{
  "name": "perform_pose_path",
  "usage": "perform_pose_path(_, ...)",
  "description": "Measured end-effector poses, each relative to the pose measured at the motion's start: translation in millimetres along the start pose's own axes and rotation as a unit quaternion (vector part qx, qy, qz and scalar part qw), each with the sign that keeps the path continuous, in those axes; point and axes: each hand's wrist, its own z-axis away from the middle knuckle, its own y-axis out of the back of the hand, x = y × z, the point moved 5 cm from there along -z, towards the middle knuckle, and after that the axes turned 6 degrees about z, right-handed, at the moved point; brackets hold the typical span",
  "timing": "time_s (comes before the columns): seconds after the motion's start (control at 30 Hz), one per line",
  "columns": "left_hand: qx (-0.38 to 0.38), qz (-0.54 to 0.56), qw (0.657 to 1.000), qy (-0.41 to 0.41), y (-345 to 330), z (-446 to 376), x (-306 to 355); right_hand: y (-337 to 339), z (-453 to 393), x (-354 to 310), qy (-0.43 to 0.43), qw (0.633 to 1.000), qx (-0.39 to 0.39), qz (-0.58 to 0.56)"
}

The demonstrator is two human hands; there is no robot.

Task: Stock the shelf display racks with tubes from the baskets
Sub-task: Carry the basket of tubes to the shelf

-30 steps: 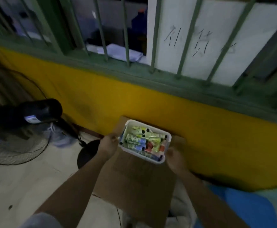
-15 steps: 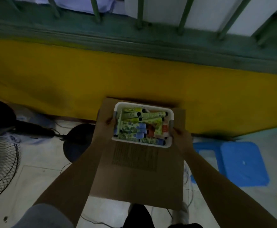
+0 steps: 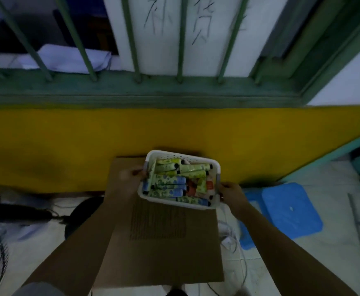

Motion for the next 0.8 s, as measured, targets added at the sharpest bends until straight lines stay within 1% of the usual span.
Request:
perform_pose_path(0.07, -0.032, -0.025, 0.999, -0.033, -25.0, 0.2, 28.8, 37.1, 9.2, -3.5, -0.008, 0.999, 0.032, -0.026)
perform_pose_path(0.17, -0.043, -0.018, 0.997, -0.068, -68.1, 9.7, 77.2, 92.0, 24.2, -2.3, 0.002, 0.995, 0.078, -0.057)
perform_pose_path(0.23, -0.059, -0.007, 0.995, -0.078, -98.1, 18.7, 106.1, 129.2, 34.6, -1.0, 0.018, 0.992, 0.105, -0.061)
perform_pose_path(0.4, -0.128, -0.041, 0.979, -0.151, -227.5, 73.6, 195.6, 274.5, 88.4, 27.1, 0.055, 0.975, 0.194, -0.089)
perform_pose_path(0.5, -0.169, -0.05, 0.97, -0.168, -311.6, 121.1, 231.4, 362.6, 126.0, 60.2, 0.072, 0.965, 0.231, -0.103)
perform_pose_path(0.63, -0.241, -0.062, 0.947, -0.202, -431.9, 196.7, 267.9, 478.4, 184.4, 120.3, 0.078, 0.943, 0.278, -0.168)
perform_pose_path(0.8, -0.328, -0.058, 0.92, -0.208, -586.4, 301.1, 299.8, 608.2, 271.9, 209.3, 0.049, 0.905, 0.37, -0.205)
